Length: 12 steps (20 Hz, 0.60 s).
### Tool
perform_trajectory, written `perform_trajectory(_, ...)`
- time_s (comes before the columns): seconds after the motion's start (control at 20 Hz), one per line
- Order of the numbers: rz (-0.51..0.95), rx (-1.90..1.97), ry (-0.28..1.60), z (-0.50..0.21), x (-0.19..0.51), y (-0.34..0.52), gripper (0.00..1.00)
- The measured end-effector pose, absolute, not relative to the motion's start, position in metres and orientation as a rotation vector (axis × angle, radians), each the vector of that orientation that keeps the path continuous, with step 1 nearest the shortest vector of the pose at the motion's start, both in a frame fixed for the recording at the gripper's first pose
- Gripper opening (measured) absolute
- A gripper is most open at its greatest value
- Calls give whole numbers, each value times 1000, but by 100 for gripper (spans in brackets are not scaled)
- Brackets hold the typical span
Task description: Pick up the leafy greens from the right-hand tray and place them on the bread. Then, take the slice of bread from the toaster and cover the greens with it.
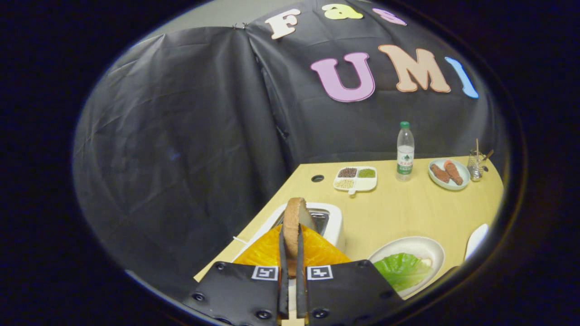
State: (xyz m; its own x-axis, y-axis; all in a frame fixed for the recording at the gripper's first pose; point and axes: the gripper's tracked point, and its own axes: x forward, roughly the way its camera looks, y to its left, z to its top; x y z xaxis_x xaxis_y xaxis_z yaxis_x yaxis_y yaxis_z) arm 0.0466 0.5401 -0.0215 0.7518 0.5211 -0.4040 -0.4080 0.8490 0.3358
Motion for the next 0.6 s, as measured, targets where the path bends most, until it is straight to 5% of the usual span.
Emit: perform_trajectory(0.6,474,420,360,36,32,451,9)
